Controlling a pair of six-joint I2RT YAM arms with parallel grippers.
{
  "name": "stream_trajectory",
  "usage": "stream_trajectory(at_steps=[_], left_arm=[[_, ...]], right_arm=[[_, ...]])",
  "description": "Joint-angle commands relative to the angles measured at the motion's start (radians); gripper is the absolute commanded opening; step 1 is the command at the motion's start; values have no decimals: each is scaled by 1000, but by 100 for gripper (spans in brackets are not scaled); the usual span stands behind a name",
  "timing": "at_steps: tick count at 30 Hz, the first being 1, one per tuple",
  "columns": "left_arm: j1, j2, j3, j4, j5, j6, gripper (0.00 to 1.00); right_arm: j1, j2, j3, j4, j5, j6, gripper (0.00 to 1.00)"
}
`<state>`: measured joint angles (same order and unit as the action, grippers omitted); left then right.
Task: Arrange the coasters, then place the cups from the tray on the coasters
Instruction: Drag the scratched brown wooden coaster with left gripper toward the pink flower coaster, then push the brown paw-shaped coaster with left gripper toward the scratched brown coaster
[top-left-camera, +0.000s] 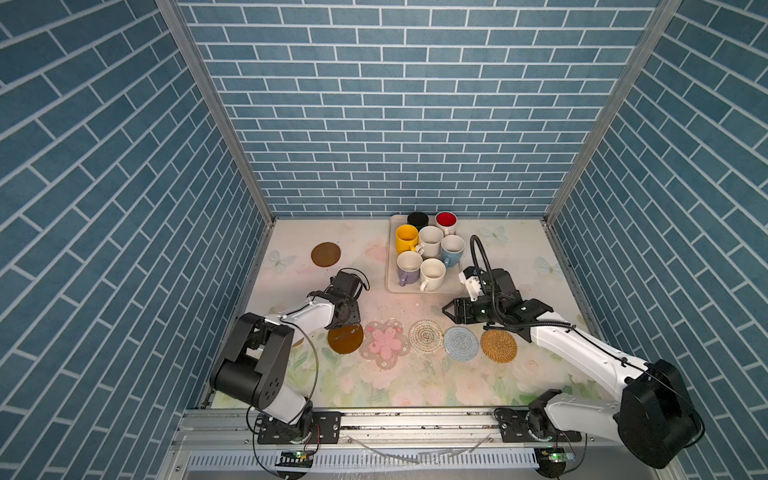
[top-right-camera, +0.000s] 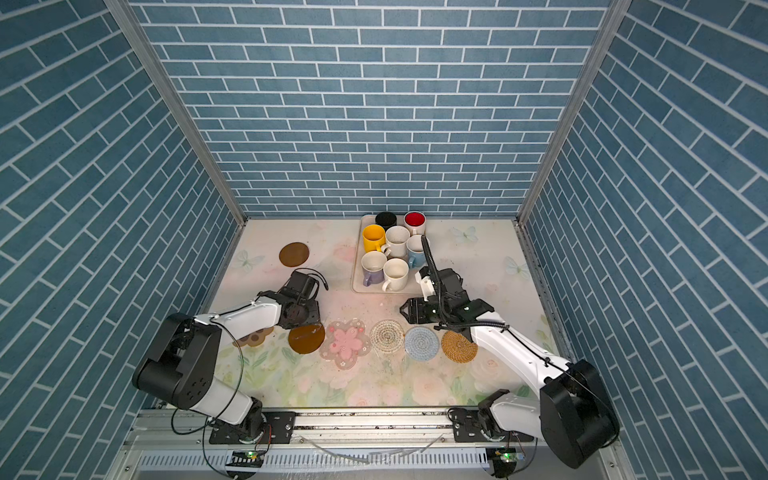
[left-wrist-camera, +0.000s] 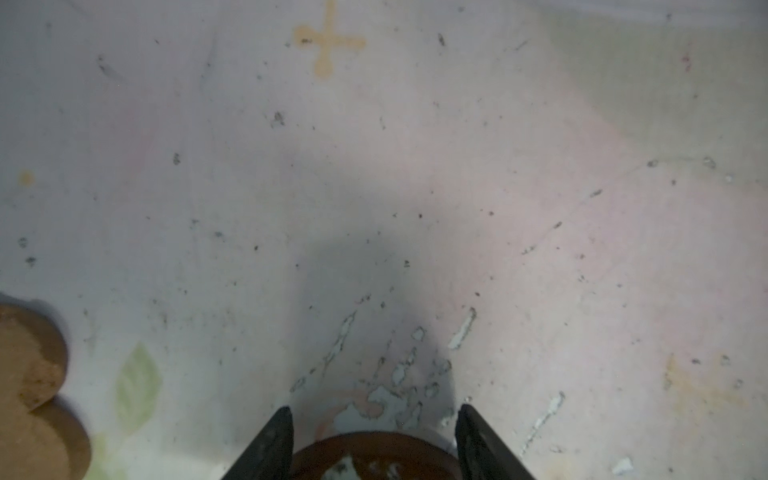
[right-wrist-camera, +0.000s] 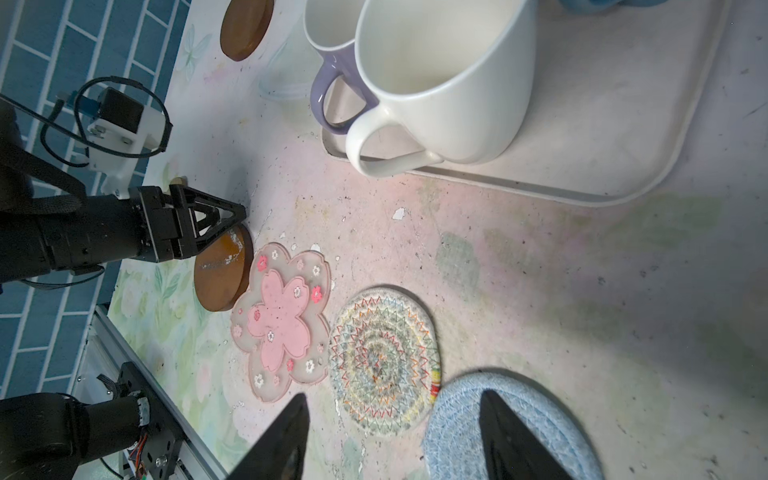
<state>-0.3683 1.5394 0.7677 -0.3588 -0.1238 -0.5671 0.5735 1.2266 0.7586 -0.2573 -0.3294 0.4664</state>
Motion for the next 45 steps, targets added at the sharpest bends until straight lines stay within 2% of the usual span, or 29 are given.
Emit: stream_trajectory(at_steps=[1, 9, 17, 22, 26, 32, 35, 38, 45], left_arm=[[-1, -22, 21, -81, -60, -13, 64], [5, -30, 151, -200, -130, 16, 81], [92, -16, 275, -263, -102, 31, 91], [205, 2, 296, -278, -54, 40, 94], [326, 16, 307, -293, -1, 65, 99], [488, 50, 304, -310, 25, 98, 99], [566, 70, 294, -283, 73, 105, 99], [615, 97, 302, -266, 98, 108, 99], [686, 176, 355, -286, 81, 119, 98]], right_arm=[[6, 4, 55, -5, -13, -13, 65], [6, -2, 50, -3, -11, -18, 65], [12, -21, 12, 49, 1, -16, 65], [20, -71, -61, 163, 14, 2, 65], [26, -53, -81, 213, -9, 10, 65], [29, -66, -135, 291, -30, 47, 65], [31, -89, -167, 331, -50, 71, 65], [32, -99, -189, 360, -61, 88, 65], [33, -89, -217, 407, -88, 125, 65]])
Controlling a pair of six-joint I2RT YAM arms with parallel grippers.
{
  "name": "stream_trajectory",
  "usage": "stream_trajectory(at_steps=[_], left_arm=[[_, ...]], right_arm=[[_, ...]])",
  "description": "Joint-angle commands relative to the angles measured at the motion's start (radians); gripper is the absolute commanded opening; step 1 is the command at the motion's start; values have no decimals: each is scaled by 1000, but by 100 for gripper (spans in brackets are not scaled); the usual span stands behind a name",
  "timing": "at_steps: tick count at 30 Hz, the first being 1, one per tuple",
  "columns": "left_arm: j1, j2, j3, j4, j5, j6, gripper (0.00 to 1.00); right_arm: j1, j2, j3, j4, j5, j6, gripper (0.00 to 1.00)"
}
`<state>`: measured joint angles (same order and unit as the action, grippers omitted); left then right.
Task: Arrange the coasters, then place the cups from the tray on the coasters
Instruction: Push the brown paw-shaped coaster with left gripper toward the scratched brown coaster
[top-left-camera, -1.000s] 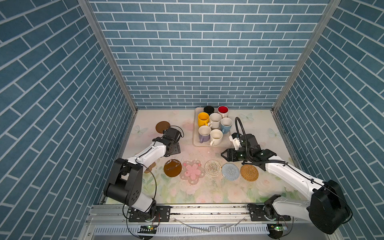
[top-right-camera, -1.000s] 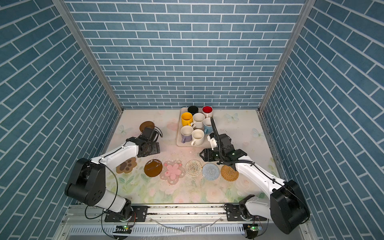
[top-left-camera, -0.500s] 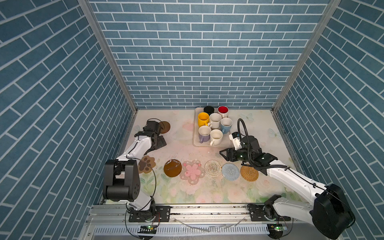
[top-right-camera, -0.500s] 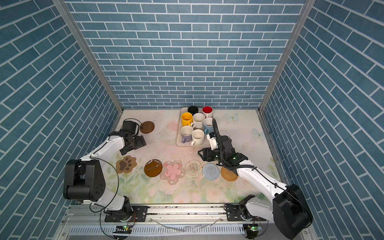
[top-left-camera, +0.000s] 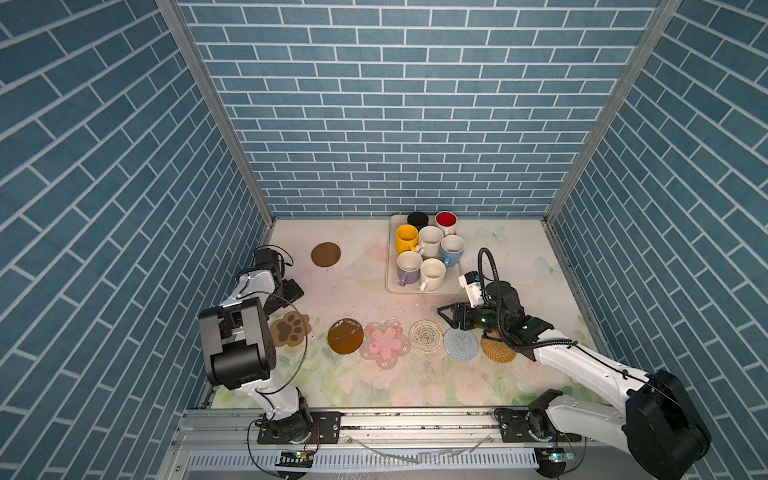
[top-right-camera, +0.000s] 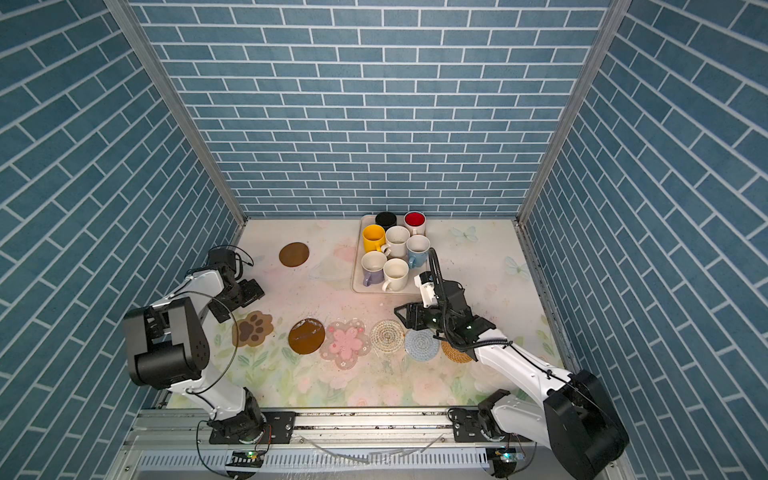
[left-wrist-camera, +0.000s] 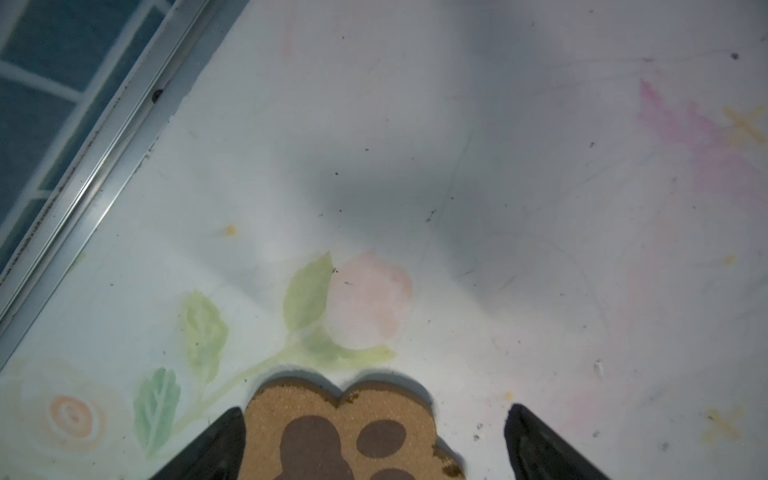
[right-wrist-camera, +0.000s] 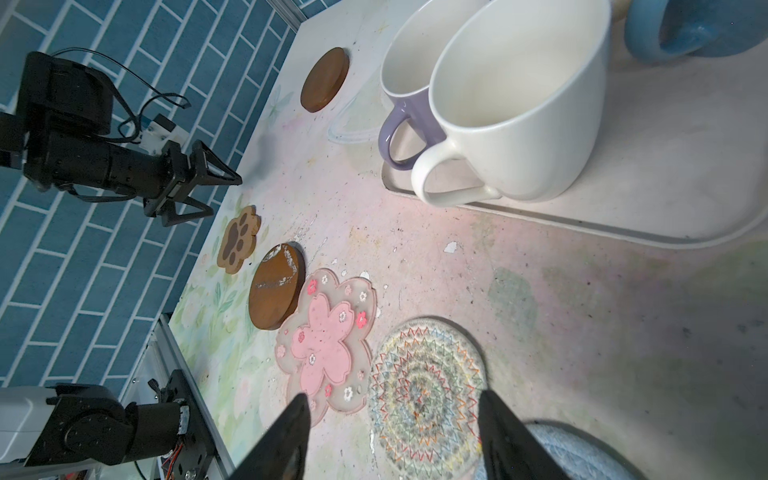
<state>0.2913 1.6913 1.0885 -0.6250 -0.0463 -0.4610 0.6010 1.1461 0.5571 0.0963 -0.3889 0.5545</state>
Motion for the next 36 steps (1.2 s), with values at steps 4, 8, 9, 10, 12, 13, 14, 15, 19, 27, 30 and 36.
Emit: stream_trajectory(at_steps=[4, 8, 9, 10, 12, 13, 14, 15, 19, 27, 30, 36], left_arm=[[52, 60, 43, -14, 3, -2, 94], [59, 83, 45, -4, 5, -10, 88], [59, 88, 47, -3, 5, -11, 88], [59, 93, 47, -1, 5, -12, 87], [59, 99, 38, 8, 9, -18, 86], [59, 99, 30, 15, 12, -22, 85], [59, 101, 22, 23, 15, -25, 84], [59, 100, 16, 28, 16, -28, 82], [58, 103, -4, 37, 17, -28, 70], [59, 75, -79, 69, 19, -49, 64], [58, 58, -106, 79, 26, -60, 63], [51, 12, -147, 82, 29, -80, 62]], right_arm=[[5, -17, -19, 50, -15, 35, 65], [4, -4, -19, 51, -5, 33, 64], [7, 1, -17, 52, -6, 33, 65], [6, 6, -16, 51, -8, 34, 65], [7, 13, -15, 55, -8, 35, 65], [7, 15, -14, 55, -9, 35, 64], [6, 17, -14, 55, -8, 35, 64], [7, 18, -14, 54, -8, 35, 64], [6, 27, -13, 54, -8, 35, 64], [6, 11, -12, 49, -13, 38, 64], [7, 1, -14, 47, -15, 39, 64], [6, -23, -18, 44, -19, 42, 64]])
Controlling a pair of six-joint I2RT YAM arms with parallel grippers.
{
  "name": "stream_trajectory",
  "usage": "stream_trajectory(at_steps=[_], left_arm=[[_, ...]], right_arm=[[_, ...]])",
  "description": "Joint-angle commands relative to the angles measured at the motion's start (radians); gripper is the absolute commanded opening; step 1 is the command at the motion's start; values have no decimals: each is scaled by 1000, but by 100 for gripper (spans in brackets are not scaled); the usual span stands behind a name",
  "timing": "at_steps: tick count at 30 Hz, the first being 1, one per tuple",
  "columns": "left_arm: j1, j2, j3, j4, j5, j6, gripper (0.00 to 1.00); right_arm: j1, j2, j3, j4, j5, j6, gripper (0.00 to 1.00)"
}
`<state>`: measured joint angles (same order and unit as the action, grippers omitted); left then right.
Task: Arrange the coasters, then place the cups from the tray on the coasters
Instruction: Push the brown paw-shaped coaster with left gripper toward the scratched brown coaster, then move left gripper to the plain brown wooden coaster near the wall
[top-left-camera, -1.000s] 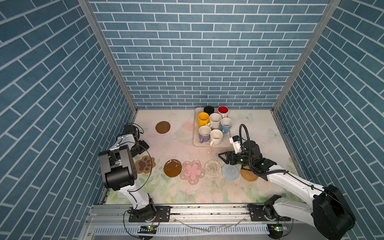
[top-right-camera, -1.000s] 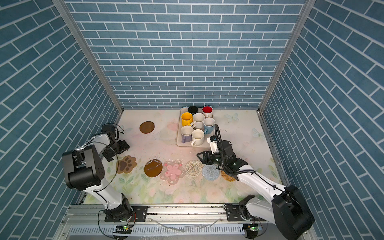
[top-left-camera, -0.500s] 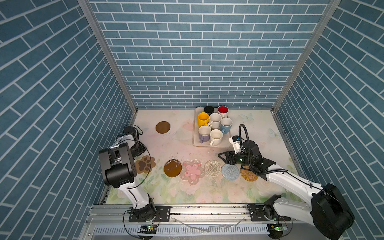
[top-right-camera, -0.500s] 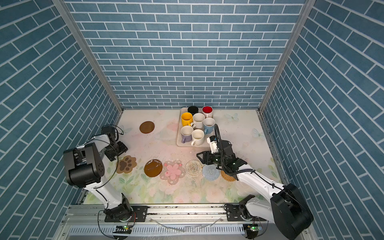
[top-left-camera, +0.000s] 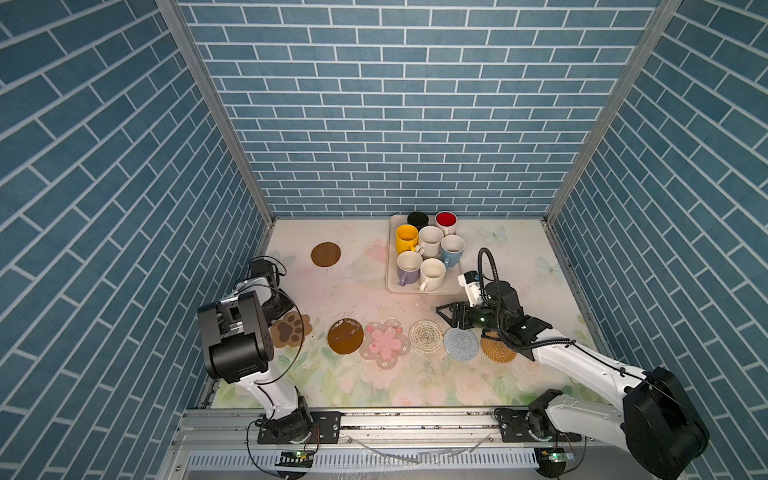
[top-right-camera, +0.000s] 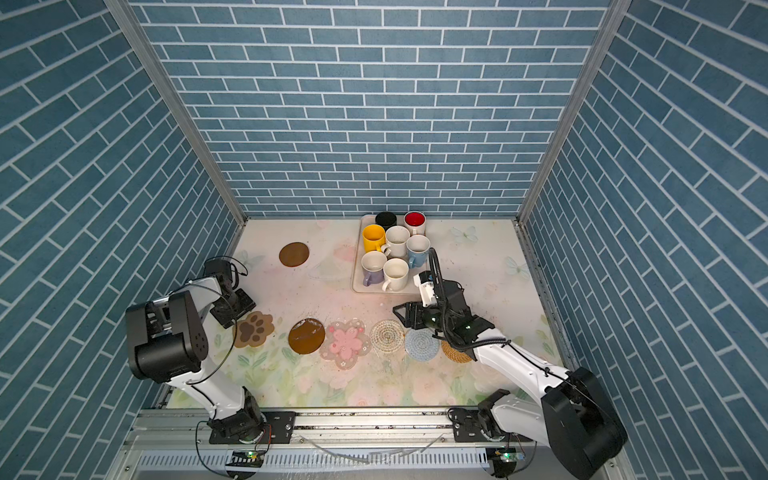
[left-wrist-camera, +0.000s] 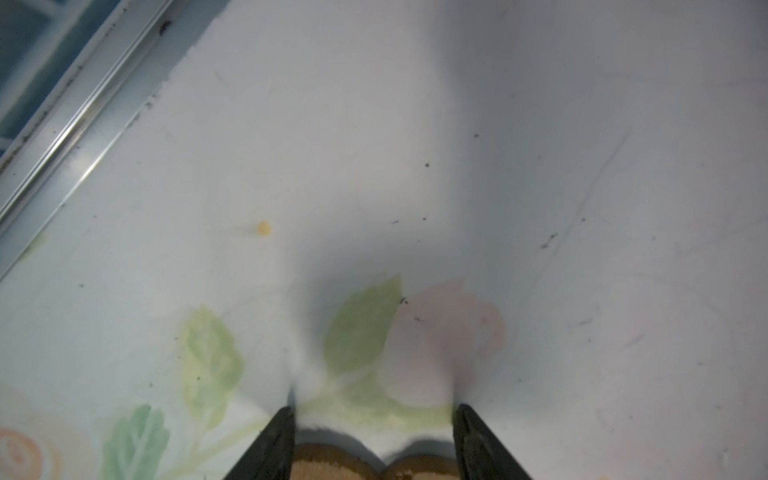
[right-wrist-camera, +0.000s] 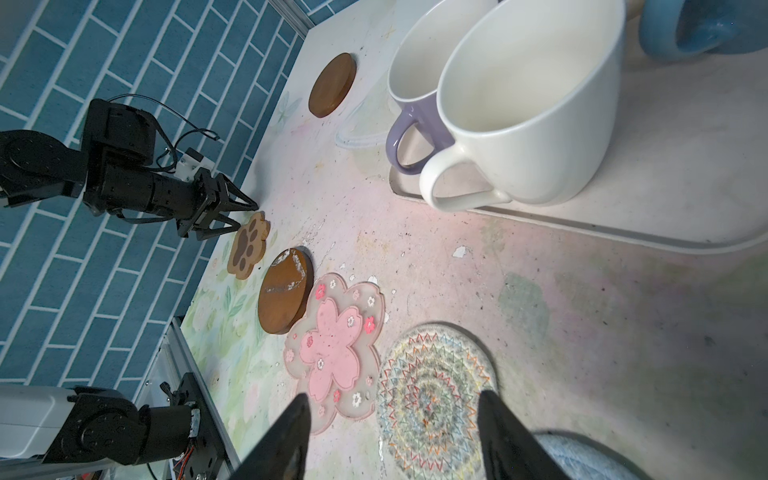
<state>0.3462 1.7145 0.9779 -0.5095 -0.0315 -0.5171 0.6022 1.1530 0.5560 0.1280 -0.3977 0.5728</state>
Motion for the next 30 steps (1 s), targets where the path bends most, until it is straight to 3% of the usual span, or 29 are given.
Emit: stream_trajectory(at_steps=[1, 30], left_arm=[[-9, -19, -44, -32, 13, -27, 61], [-138, -105, -123, -1, 12, -149, 61]], right_arm=[[5, -33, -17, 11, -9, 24, 64], [7, 1, -18, 42, -48, 53, 64]])
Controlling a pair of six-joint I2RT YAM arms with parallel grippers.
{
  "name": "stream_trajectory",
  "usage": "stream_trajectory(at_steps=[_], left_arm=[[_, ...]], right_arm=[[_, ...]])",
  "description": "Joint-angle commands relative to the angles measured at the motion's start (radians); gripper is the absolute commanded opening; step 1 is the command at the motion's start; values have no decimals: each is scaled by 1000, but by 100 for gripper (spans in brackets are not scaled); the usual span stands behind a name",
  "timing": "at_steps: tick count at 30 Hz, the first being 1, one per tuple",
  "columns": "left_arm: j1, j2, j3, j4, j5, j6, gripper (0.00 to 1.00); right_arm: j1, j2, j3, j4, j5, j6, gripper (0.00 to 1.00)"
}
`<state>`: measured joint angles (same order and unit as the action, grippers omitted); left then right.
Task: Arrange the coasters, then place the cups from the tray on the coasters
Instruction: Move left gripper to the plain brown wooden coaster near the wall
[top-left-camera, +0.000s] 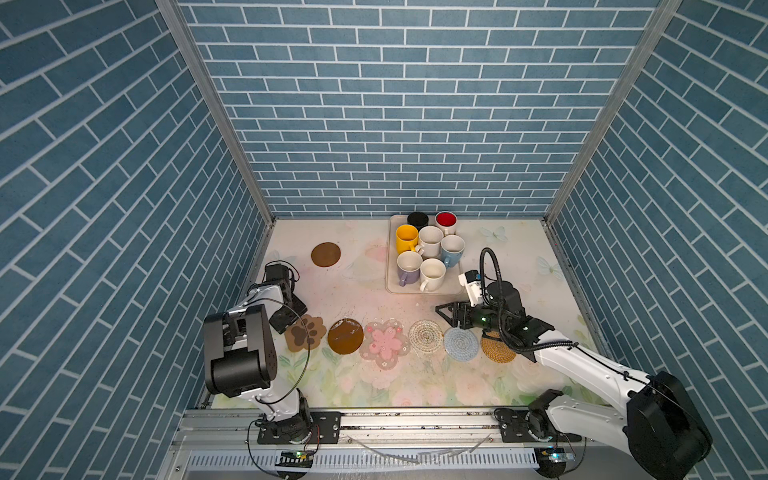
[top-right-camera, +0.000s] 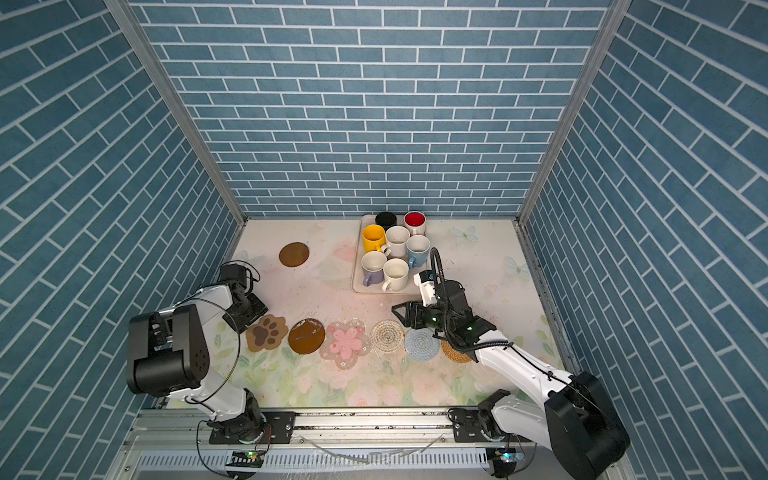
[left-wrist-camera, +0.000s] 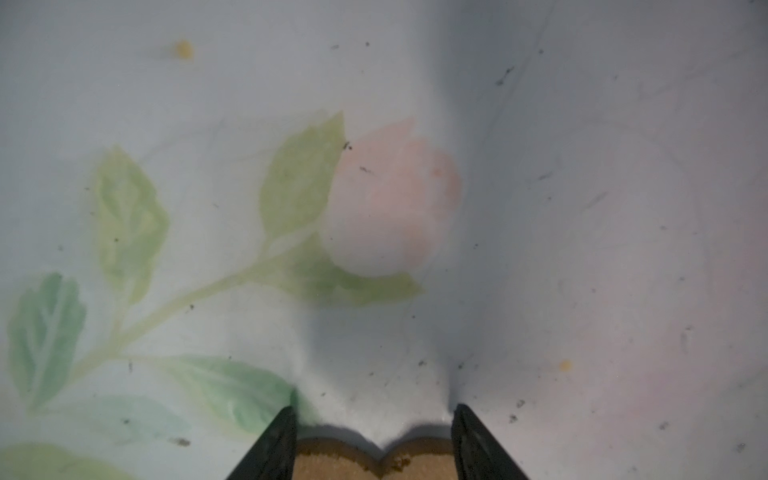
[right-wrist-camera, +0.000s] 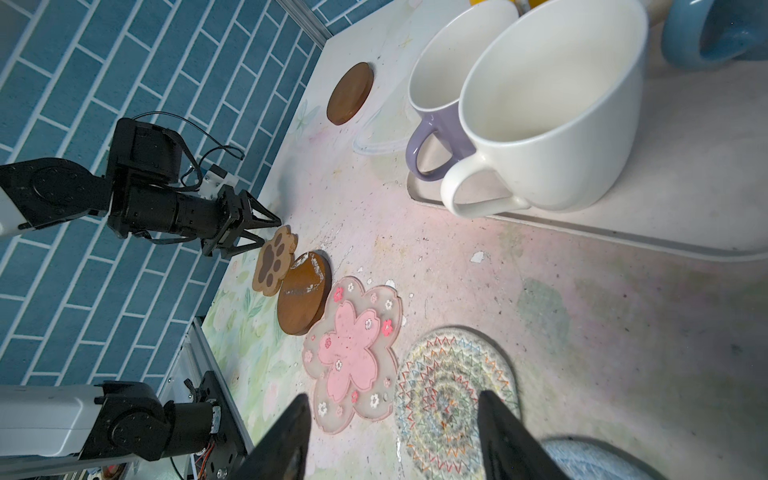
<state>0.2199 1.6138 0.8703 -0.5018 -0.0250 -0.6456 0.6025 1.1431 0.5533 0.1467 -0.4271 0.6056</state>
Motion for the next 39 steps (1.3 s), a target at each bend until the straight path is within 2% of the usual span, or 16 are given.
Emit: stream_trajectory(at_steps=[1, 7, 12, 16, 18, 20, 21, 22, 25, 29, 36, 39], left_arm=[[-13, -1, -13, -12, 4, -20, 61], [-13, -18, 56, -72, -43, 27, 71], [-17, -8, 167, -135, -56, 105, 80], [-53, 37, 284, -190, -102, 190, 86], [-71, 67, 341, -210, -117, 222, 91], [-96, 108, 407, -239, -138, 249, 99], [-107, 123, 434, -246, -144, 263, 99], [-118, 141, 464, -251, -150, 276, 99], [-134, 193, 546, -254, -143, 298, 99], [-144, 281, 666, -246, -97, 329, 98], [-199, 473, 934, -278, -105, 459, 93], [-207, 549, 1041, -288, -47, 489, 91]], right_arm=[[6, 12, -16, 25, -18, 21, 64], [7, 26, -12, 31, -12, 19, 64], [8, 41, 14, 12, -13, 14, 64], [16, 51, 42, -6, -12, 3, 65], [23, 59, 67, -29, -12, -12, 68], [34, 72, 106, -64, -13, -42, 76], [38, 81, 127, -83, -19, -56, 79], [43, 90, 153, -110, -16, -67, 89], [48, 109, 214, -160, 10, -82, 98], [53, 131, 299, -245, 62, -107, 99], [66, 151, 412, -375, 87, -175, 99], [74, 153, 442, -414, 95, -193, 99]])
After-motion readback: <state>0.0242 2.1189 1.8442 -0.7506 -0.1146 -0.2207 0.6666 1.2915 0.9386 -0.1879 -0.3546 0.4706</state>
